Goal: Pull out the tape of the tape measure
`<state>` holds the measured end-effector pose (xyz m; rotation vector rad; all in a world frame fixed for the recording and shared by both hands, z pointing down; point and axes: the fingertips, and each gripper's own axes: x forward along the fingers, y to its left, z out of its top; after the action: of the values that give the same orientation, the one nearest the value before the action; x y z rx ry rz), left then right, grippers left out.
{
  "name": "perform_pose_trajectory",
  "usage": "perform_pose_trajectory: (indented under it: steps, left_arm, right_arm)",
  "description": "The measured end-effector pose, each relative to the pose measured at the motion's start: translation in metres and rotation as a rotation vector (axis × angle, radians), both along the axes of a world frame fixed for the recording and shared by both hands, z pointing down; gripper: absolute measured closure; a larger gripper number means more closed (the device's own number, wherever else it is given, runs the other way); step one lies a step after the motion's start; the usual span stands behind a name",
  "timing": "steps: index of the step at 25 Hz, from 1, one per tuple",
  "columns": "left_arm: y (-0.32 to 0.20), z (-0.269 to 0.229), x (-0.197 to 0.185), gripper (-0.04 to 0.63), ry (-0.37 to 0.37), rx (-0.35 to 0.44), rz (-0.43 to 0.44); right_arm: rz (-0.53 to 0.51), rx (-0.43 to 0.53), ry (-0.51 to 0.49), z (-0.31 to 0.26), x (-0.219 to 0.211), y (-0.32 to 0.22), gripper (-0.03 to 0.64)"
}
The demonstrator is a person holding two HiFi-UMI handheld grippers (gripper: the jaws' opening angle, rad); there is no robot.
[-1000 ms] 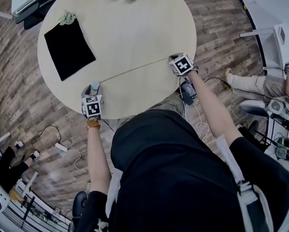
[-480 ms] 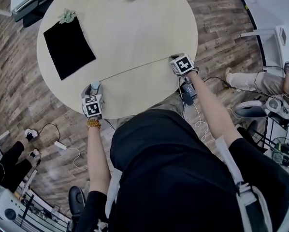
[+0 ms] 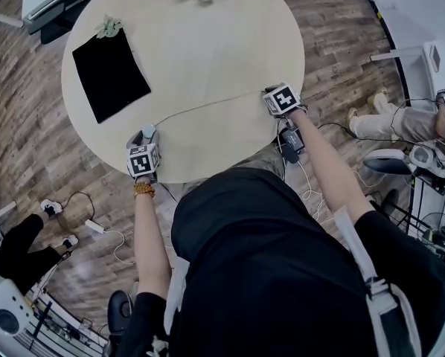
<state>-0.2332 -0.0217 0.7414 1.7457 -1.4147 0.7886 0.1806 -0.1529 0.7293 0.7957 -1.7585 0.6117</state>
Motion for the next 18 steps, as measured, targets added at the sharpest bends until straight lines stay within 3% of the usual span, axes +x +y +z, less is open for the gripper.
perform_pose_trajectory:
  steps: [9, 13, 18]
  left_arm:
    - [0.006, -0.028, -0.026, 0.367, -0.016, 0.079, -0.075]
    - [0.005, -0.037, -0.028, 0.365, -0.009, 0.091, -0.053]
    - [0.008, -0.018, -0.026, 0.4, -0.07, 0.06, -0.028]
  right_arm:
    - [0.029, 0.086, -0.073, -0.038, -0.006, -0.025, 0.558]
    - [0.025, 0.15, -0.113, -0.061, -0.025, -0.043, 0.56]
    - [0.003, 0.219, -0.172, -0.091, -0.051, -0.06, 0.568]
